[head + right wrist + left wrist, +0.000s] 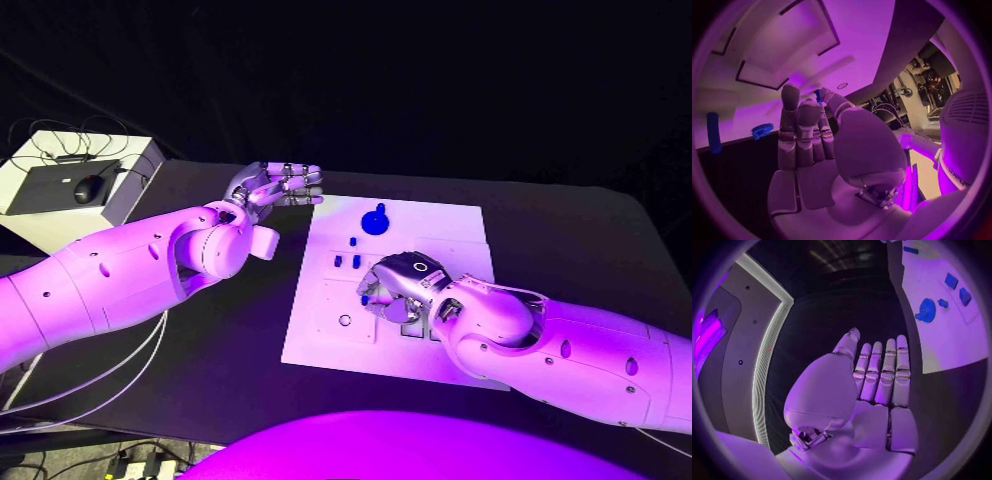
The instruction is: Assemble the parts on the task board
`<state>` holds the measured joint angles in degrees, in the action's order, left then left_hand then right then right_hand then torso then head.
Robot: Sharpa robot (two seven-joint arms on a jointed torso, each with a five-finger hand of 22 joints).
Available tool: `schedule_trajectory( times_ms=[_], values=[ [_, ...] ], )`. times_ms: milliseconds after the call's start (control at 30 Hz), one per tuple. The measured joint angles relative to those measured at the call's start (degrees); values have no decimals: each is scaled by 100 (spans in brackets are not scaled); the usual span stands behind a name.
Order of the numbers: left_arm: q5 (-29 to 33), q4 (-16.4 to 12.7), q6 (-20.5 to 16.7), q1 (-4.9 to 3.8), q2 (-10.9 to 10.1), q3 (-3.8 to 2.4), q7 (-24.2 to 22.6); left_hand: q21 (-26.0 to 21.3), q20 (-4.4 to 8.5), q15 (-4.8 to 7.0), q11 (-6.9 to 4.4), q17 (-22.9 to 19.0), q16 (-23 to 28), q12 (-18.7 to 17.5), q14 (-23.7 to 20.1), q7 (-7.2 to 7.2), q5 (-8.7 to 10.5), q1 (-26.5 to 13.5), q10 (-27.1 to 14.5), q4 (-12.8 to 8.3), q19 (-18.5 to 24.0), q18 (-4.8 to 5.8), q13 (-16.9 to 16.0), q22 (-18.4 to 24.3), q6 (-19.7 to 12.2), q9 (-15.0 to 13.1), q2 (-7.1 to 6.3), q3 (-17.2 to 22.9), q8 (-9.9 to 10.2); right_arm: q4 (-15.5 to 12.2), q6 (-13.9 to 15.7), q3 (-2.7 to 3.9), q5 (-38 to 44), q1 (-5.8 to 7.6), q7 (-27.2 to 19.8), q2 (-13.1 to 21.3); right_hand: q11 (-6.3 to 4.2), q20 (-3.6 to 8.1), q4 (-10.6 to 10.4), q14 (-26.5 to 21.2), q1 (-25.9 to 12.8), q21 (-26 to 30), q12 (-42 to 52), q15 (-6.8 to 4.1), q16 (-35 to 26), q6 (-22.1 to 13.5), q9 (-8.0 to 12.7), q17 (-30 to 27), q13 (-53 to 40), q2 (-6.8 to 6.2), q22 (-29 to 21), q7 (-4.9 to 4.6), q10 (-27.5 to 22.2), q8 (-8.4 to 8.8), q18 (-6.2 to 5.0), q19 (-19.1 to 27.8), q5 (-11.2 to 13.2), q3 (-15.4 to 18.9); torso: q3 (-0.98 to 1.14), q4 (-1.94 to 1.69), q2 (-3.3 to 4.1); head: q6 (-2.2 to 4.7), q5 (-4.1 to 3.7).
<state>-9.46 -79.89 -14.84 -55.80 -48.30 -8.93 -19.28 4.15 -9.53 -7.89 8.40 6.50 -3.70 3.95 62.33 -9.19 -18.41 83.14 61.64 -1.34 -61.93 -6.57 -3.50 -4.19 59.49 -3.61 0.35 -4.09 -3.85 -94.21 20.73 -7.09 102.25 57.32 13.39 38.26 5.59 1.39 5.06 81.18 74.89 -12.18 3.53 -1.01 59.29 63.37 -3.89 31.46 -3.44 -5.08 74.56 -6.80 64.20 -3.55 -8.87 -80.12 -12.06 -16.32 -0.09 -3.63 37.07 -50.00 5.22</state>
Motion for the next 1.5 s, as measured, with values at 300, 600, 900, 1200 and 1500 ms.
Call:
schedule_trajectory(
  times_ms=[300, 600, 900, 1200, 1500],
  values=[
    [0, 0, 2, -1, -5, 1, 6, 0, 0, 0, 0, 0, 0, 0, 0, 0, 0, 0, 0, 0, 0, 0, 0, 0, 0, 0, 0, 0, 0, -96, 132, 0, -70, 0, -40, 100, 25, -40, -29, -11, 92, 145, 0, 31, -32, -106, 0, -30, -1, -12, -13, 15, -158, 0, -4, -41, 0, 350, 2, 2, 0, 0, -13],
    [1, 3, 4, -1, -7, 1, 12, 0, 0, 0, 21, 0, 0, 0, 0, 0, 0, 0, -21, 0, 0, 0, 0, 0, 0, 0, 0, 0, 0, -347, 372, 17, -196, 20, -108, 375, 0, -28, -62, 0, 174, 256, 0, 40, -32, -163, 0, -44, -1, 9, -5, -3, -85, 0, -1, -95, -47, 500, 1, 1, -2, 2, -31],
    [2, 27, 16, -1, -5, 1, 14, 0, 0, 0, 20, 0, 0, 0, 0, 0, 0, 0, -21, 0, 0, 0, 0, 0, 0, 0, 0, 0, 0, -686, 612, 150, -1095, 399, -378, 1021, -86, 12, -8, 1, 172, 255, 0, 41, -32, -174, 0, -30, -1, 7, 39, -119, 388, 1, 47, -136, -126, 128, 1, 4, -6, 68, -75],
    [2, 69, 45, -1, 24, 1, 9, 0, 0, 0, 20, 0, 0, 0, 0, 0, 0, 0, -20, 0, 0, 0, 0, 0, 0, 0, 0, 0, 0, -618, 407, 196, -2030, 799, -600, 1508, -17, 12, 12, 1, 83, 322, -1, 40, -32, -252, 0, -25, -1, -83, 39, -80, 105, 1, 52, -136, -160, 586, 8, 13, -8, 138, -131],
    [2, 92, 66, 0, 44, 1, 7, 0, 0, 0, 20, 0, 0, 0, 0, 0, 0, 0, -20, 0, 0, 0, 0, 0, 0, 0, 0, 0, 0, -228, -177, 197, -1770, 875, -650, 1471, 16, -28, -212, 0, 305, 460, -1, 40, -32, -473, 0, 57, -7, -152, 38, 56, -209, 1, 52, -176, -214, 1449, 9, 6, 2, 176, -191]
  ],
)
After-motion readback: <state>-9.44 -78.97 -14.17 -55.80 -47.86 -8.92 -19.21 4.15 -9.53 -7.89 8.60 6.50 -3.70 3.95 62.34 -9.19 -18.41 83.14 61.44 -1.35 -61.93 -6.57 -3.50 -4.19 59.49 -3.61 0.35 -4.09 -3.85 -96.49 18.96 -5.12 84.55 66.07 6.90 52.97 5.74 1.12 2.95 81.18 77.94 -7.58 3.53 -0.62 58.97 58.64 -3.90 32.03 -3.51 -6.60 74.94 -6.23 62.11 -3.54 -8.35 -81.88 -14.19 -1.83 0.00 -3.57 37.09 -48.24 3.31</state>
